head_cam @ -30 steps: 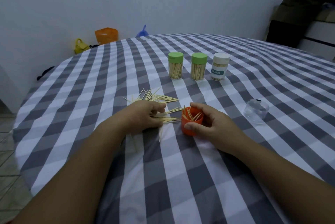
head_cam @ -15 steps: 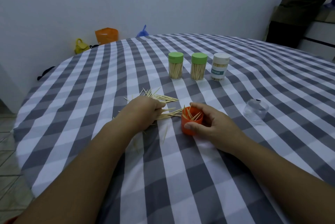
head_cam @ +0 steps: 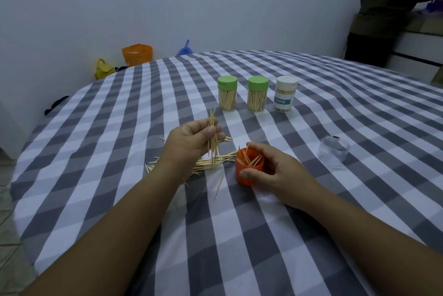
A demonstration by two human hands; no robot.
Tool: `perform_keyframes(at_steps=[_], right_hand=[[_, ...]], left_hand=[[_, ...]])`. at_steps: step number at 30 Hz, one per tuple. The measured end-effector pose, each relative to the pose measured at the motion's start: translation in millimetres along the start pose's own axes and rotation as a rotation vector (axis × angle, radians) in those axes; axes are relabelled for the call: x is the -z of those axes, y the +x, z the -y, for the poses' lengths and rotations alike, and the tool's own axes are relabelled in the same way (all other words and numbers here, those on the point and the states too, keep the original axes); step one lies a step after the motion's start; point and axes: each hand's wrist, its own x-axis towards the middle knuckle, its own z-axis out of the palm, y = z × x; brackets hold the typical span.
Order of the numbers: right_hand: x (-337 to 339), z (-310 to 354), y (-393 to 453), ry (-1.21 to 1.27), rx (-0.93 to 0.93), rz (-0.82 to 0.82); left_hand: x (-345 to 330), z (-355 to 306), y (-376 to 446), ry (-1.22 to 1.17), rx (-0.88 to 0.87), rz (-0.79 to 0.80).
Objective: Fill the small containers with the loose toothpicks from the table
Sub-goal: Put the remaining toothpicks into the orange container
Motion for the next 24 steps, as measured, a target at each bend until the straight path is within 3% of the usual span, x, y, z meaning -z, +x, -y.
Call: perform_keyframes(at_steps=[10,24], right_hand=[[-0.7,-1.2,0.3,0.011,0.02,-0.013],[-1.0,-4.7,2.0,0.044,0.072,-0.015]], left_hand=[[-24.2,-5.6,-8.6,-0.504,-0.004,-0.013],[-43.3,4.8,-21.6,-0.262,0.048,0.079]])
